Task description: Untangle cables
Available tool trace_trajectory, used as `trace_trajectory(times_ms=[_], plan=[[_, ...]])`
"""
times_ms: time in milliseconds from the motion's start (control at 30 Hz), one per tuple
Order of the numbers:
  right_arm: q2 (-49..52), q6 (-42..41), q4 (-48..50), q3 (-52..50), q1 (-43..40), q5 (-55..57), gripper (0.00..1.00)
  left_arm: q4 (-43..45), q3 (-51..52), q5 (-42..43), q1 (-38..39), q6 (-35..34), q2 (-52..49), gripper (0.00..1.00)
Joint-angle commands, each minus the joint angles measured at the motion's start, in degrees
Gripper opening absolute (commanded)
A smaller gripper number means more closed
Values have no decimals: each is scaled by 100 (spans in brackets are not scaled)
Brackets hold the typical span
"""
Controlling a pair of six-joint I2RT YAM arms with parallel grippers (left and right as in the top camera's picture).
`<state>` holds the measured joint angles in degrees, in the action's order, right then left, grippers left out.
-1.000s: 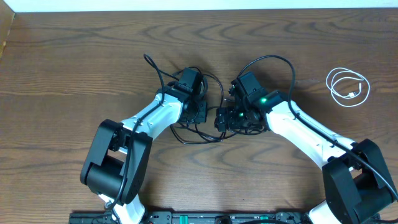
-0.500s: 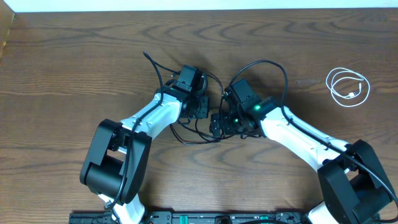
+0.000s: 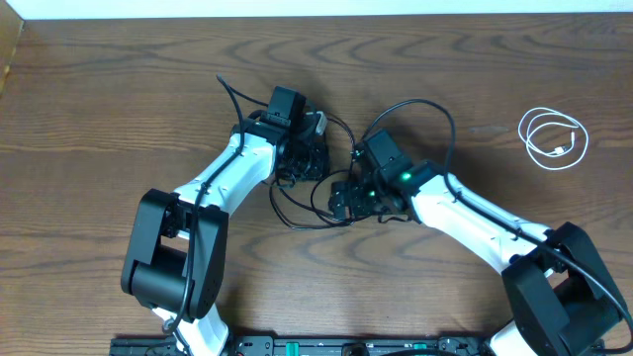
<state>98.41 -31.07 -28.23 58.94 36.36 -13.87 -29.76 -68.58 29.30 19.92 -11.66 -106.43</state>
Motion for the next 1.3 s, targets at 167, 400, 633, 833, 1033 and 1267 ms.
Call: trace_trajectory(times_ms=[167,400,633,833,1033,1267], plan=[[17,-708,234,-61,337,153,99,-120,0,177,9,155,-74,8],[17,-743,273,-61,463,588,99,-133,0,179,9,153,-74,8],[17,-702,308,-61,498,621,99,-122,-2,219,0,153,-72,7],[17,-702,334,-61,498,839,99,7,-2,861,-168,155,-72,7],[17,-702,337,-61,498,841,99,-9,-2,909,-409,129,-72,7],[17,-702,332,-61,498,841,99,-109,0,909,-422,131,-72,7]])
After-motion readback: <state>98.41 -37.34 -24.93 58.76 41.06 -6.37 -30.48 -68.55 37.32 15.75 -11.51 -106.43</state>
